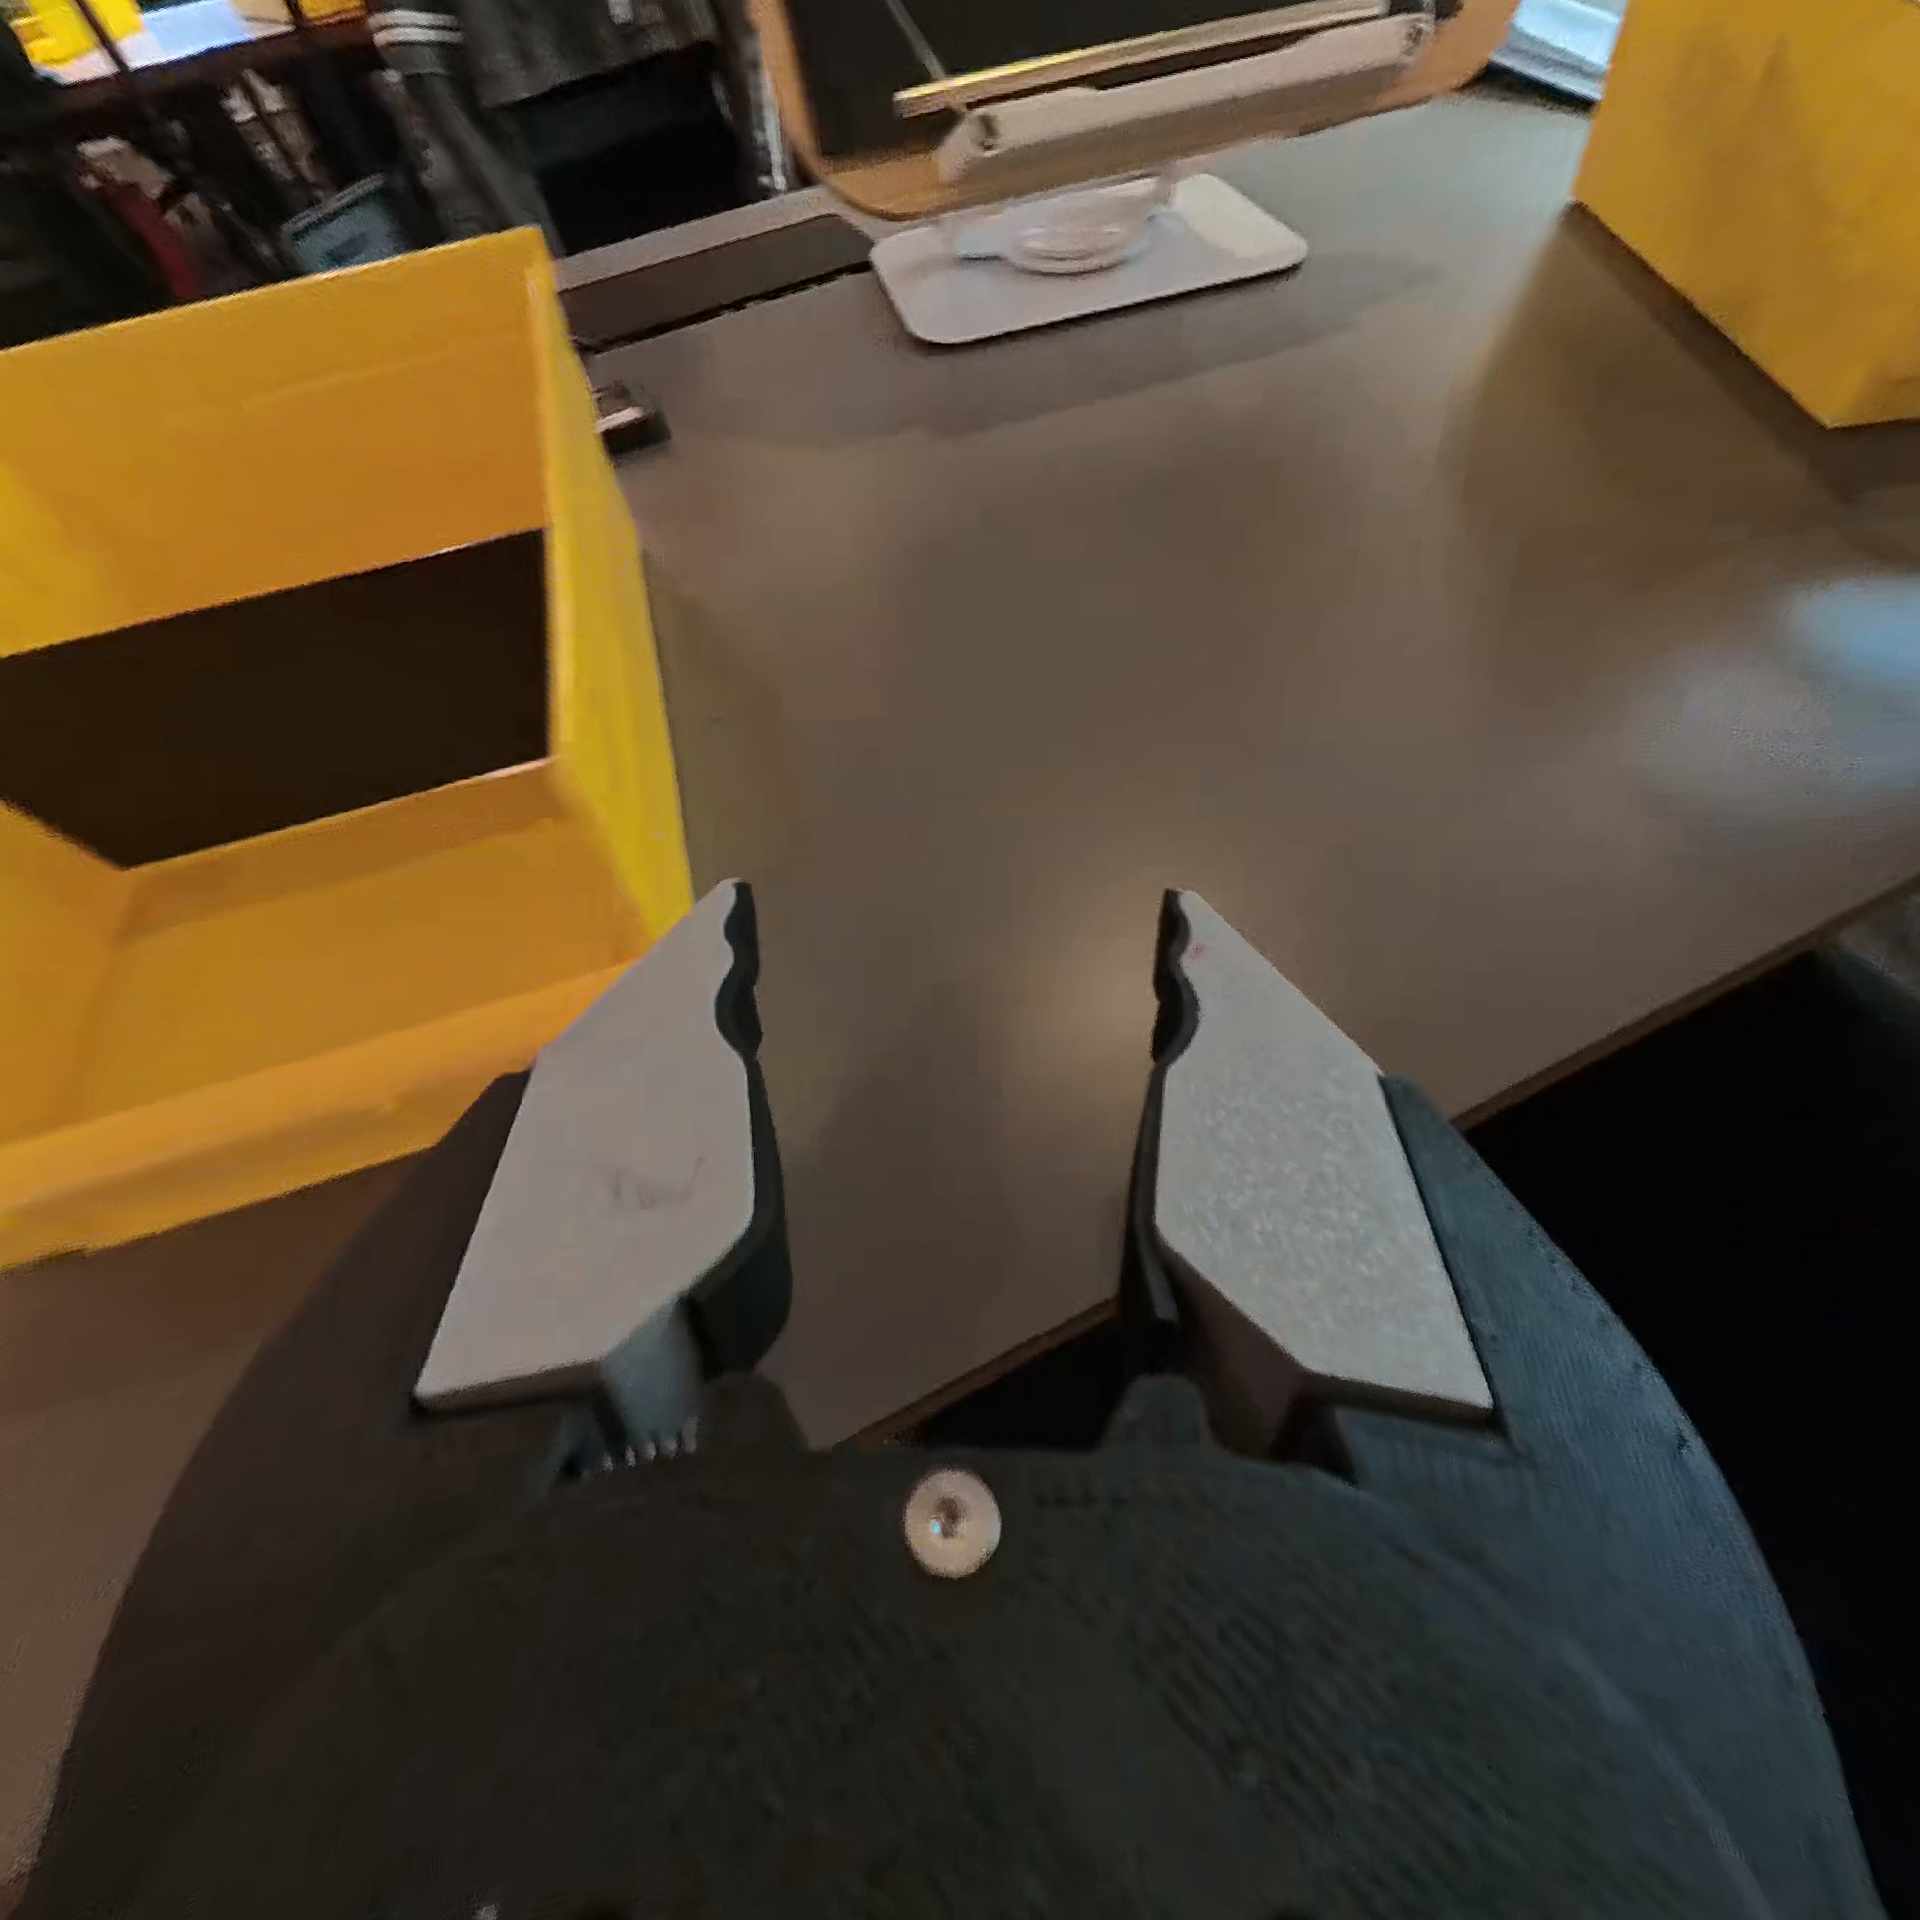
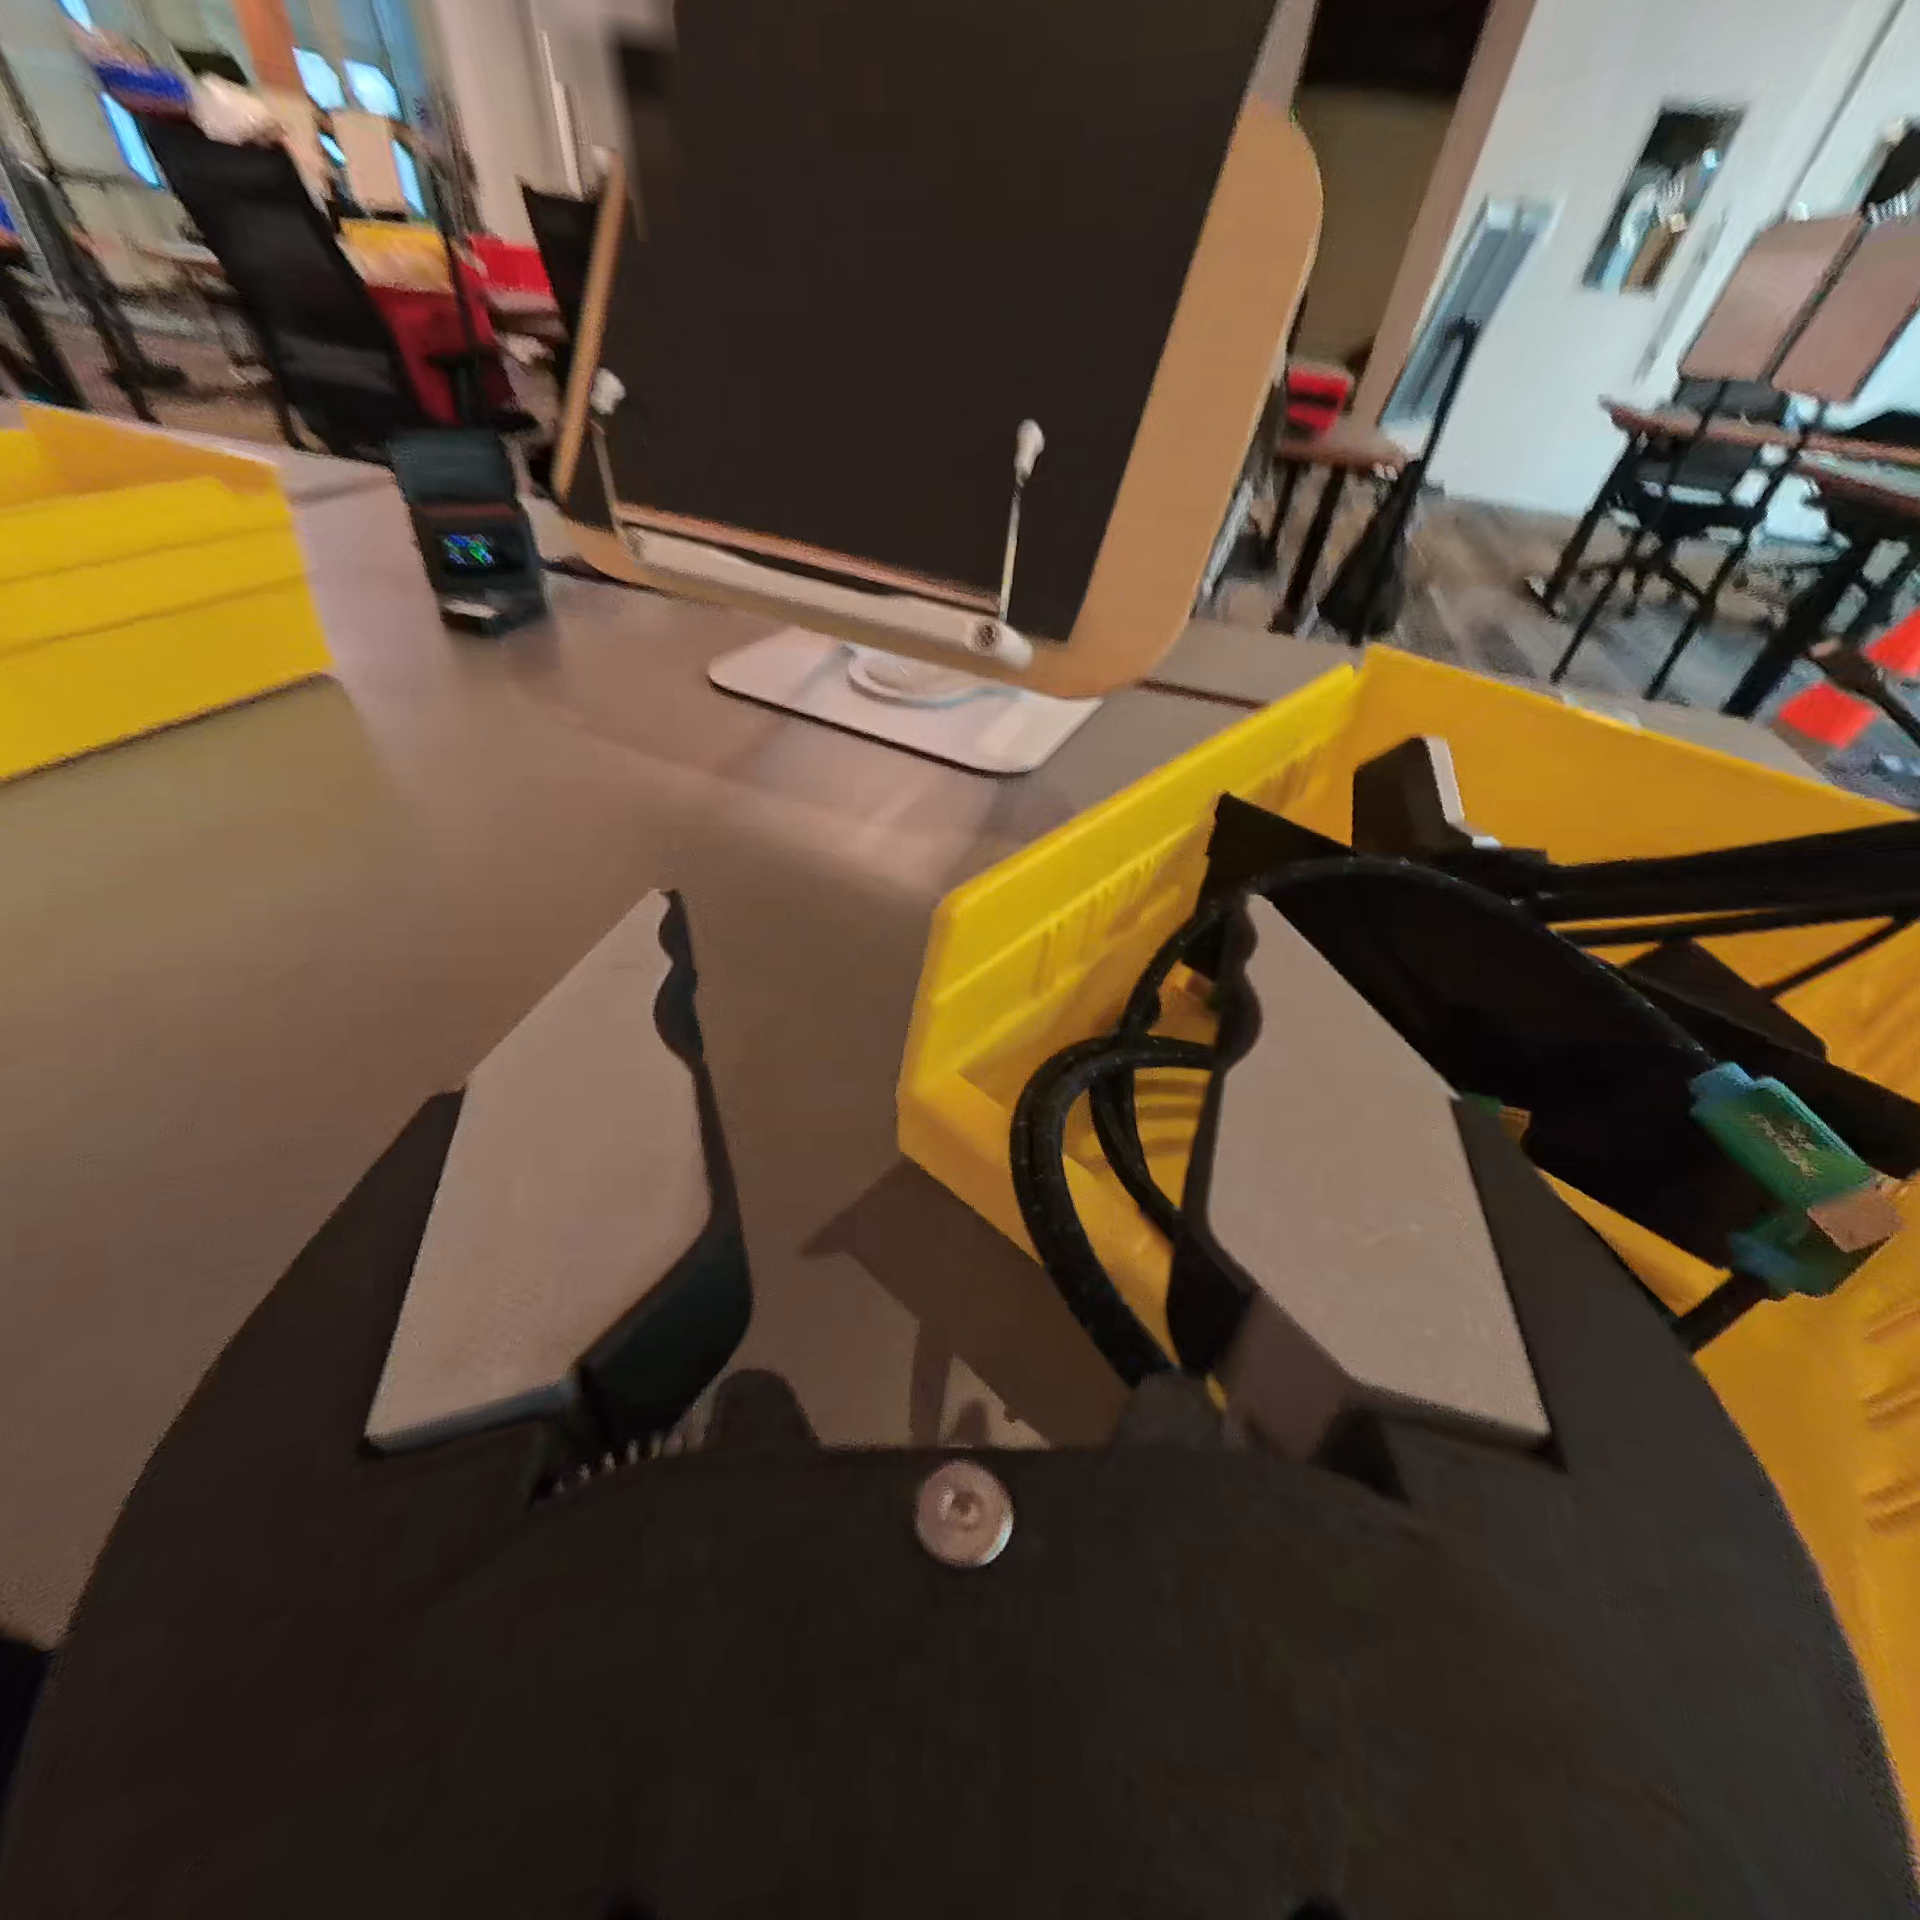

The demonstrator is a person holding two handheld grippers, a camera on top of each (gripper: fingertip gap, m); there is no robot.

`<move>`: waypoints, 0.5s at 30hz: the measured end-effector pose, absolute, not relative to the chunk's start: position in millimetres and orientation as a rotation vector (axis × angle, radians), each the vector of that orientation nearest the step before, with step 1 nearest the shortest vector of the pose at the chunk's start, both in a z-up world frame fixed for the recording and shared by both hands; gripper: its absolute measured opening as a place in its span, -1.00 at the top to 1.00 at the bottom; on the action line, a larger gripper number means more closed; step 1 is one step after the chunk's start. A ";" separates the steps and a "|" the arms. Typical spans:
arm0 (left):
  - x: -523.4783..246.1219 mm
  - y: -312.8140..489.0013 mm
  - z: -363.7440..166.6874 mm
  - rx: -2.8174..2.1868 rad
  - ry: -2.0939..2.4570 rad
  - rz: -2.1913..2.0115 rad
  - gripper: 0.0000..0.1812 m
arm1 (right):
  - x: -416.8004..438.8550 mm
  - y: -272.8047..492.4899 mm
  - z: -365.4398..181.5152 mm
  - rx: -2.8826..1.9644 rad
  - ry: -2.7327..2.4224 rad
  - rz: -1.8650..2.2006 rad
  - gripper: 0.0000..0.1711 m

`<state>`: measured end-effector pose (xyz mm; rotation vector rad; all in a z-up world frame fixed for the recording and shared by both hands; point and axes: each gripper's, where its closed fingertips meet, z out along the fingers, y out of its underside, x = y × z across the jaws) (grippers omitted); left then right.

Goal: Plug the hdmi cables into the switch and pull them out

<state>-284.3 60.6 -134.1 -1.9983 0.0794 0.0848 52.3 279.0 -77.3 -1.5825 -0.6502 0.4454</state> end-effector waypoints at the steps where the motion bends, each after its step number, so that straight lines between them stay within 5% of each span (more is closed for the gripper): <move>1: -291.7 59.7 -134.7 -1.993 0.045 0.082 0.16 | 50.0 287.1 -82.4 -1.623 -0.649 0.421 -0.21; 5: -304.4 67.6 -134.0 -1.950 -0.037 0.063 0.27 | 25.7 313.2 -104.2 -1.746 -0.671 0.332 -0.19; 9: -303.1 78.2 -132.4 -1.950 -0.073 0.031 0.29 | 25.4 335.9 -133.4 -1.911 -0.740 0.150 0.55; 15: -311.9 62.6 -115.9 -1.918 -0.055 0.127 0.27 | 71.1 309.3 -135.4 -1.903 -0.878 0.079 0.71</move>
